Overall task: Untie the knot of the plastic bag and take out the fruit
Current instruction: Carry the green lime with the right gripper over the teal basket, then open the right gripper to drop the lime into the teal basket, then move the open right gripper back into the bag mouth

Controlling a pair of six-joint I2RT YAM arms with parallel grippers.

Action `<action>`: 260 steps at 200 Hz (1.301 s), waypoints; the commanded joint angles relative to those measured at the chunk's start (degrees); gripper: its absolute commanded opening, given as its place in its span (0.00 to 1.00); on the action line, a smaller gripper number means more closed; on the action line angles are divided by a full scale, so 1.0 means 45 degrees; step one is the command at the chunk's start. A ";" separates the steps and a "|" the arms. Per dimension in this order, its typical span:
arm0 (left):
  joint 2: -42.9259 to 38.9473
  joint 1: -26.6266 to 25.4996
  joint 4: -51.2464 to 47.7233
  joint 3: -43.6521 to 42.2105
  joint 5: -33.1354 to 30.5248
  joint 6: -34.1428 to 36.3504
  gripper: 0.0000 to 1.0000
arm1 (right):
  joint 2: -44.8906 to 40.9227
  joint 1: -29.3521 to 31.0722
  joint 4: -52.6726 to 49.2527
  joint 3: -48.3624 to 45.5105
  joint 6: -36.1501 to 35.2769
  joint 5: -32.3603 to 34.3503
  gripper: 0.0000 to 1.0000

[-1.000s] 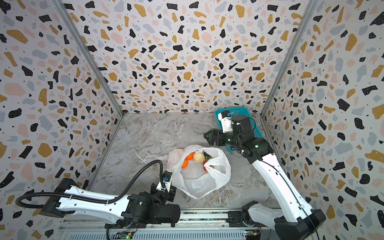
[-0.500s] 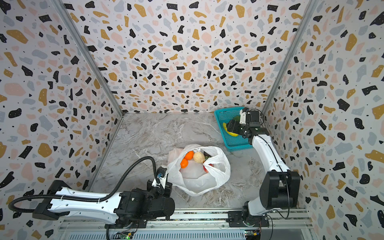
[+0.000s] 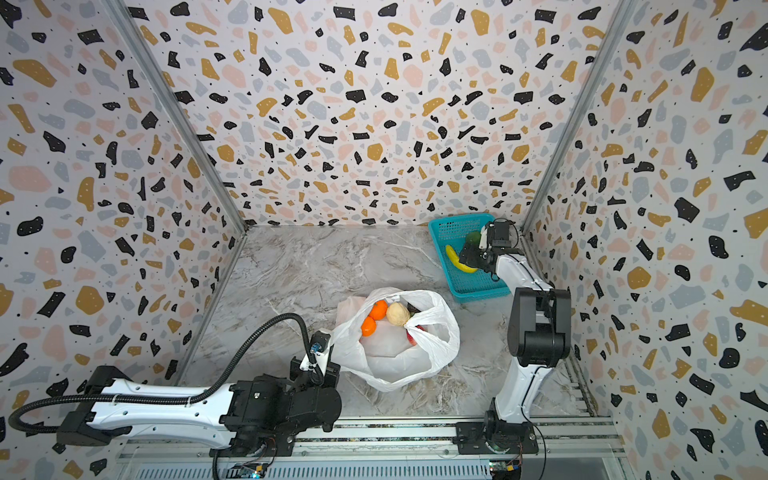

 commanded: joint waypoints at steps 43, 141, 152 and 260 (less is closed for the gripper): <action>-0.0383 0.0874 0.1164 -0.0577 0.0330 0.1330 0.00 | 0.0032 -0.0014 -0.0679 0.1112 -0.0583 0.0903 0.99; -0.0317 0.2388 0.2784 -0.1108 0.1480 0.3089 0.00 | -0.4306 0.1079 -0.2875 -0.0224 -0.0594 -0.1250 0.99; -0.0227 0.2447 0.2907 -0.1102 0.1494 0.3131 0.00 | -0.4954 0.1483 -0.3254 -0.0452 -0.0513 -0.1667 0.99; -0.0055 0.3124 0.3871 -0.1395 0.1805 0.3777 0.00 | -0.9355 0.7226 -0.4876 -0.1974 0.1823 -0.1413 0.97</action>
